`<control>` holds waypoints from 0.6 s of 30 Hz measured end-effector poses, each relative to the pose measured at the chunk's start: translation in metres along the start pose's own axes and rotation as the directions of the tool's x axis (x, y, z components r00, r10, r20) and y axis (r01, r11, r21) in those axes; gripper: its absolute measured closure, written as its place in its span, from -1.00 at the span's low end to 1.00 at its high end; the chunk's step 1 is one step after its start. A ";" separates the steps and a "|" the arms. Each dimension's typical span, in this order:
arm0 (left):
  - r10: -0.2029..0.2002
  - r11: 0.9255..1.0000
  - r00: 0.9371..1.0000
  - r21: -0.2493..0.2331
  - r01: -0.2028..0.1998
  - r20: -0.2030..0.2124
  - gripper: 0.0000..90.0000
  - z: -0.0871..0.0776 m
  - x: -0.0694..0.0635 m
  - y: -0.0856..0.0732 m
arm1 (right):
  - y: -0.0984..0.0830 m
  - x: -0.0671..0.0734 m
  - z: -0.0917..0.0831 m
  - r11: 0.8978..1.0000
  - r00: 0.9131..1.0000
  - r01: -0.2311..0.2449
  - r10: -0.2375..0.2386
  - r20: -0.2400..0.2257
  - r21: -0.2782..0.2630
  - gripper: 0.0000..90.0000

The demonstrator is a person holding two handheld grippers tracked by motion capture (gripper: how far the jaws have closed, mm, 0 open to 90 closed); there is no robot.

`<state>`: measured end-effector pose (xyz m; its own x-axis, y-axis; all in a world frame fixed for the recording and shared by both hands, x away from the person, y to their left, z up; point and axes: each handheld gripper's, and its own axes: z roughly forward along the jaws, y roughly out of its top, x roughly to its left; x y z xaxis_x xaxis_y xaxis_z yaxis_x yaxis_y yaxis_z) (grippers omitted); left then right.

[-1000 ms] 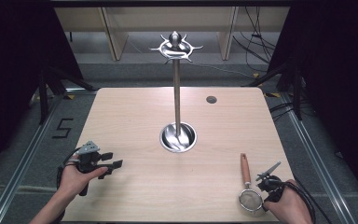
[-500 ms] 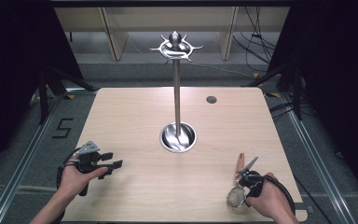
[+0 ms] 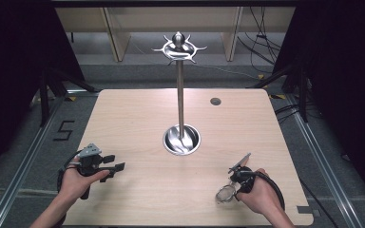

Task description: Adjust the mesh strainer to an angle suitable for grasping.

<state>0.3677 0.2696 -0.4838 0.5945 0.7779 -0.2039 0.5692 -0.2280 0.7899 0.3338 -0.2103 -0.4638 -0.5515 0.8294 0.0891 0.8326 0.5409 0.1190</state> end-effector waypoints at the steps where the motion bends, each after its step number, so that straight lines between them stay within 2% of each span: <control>1: -0.002 1.000 1.000 0.002 0.002 -0.001 -0.14 0.000 0.000 0.000 | 0.000 0.000 0.000 1.000 1.000 0.000 0.000 0.000 0.000 1.00; 3: 0.000 1.000 1.000 -0.002 0.000 0.002 -0.14 0.001 0.000 0.000 | 0.001 -0.001 0.000 1.000 1.000 0.012 -0.012 -0.006 -0.006 1.00; 6: 0.000 1.000 1.000 -0.002 0.000 0.001 -0.14 0.001 0.000 0.000 | -0.001 -0.003 -0.001 1.000 1.000 -0.013 0.013 -0.007 -0.020 0.97; 7: -0.005 1.000 1.000 -0.007 0.005 0.003 -0.14 0.002 0.000 0.000 | -0.003 -0.009 -0.007 0.999 1.000 -0.029 0.029 -0.011 -0.018 0.95; 8: -0.005 1.000 1.000 -0.007 0.005 0.003 -0.14 0.002 0.000 0.000 | -0.005 -0.012 -0.010 0.999 0.999 -0.045 0.045 0.000 -0.026 0.95; 9: -0.002 1.000 1.000 -0.005 0.002 0.004 -0.14 0.002 0.000 0.000 | -0.005 -0.012 -0.010 0.999 0.999 -0.045 0.045 0.000 -0.026 0.95; 10: -0.002 1.000 1.000 -0.002 0.002 0.007 -0.14 0.002 0.000 0.000 | -0.006 -0.018 -0.014 0.998 0.999 -0.042 0.043 0.021 -0.038 0.94; 11: -0.001 1.000 1.000 0.000 0.001 0.004 -0.14 0.002 0.000 0.001 | -0.008 -0.022 -0.019 0.994 0.996 -0.087 0.089 0.029 -0.066 0.92; 14: -0.005 1.000 1.000 0.005 0.005 0.007 -0.14 0.004 0.000 0.002 | -0.012 -0.033 -0.029 0.986 0.991 -0.123 0.128 0.044 -0.109 0.84; 15: -0.003 1.000 1.000 0.003 0.003 0.010 -0.14 0.005 0.000 0.002 | -0.014 -0.038 -0.035 0.970 0.980 -0.191 0.198 0.032 -0.150 0.77; 16: -0.003 1.000 1.000 0.003 0.003 0.010 -0.14 0.005 0.000 0.002 | -0.014 -0.038 -0.035 0.970 0.980 -0.191 0.198 0.032 -0.150 0.77; 18: -0.002 1.000 1.000 0.004 0.002 0.012 -0.14 0.006 0.000 0.003 | -0.016 -0.041 -0.039 0.955 0.968 -0.242 0.249 0.025 -0.174 0.70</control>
<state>0.3725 0.2654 -0.4850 0.5999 0.7714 -0.2122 0.5728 -0.2289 0.7871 0.3410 -0.2587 -0.4304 -0.3250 0.9413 0.0917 0.9193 0.2917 0.2643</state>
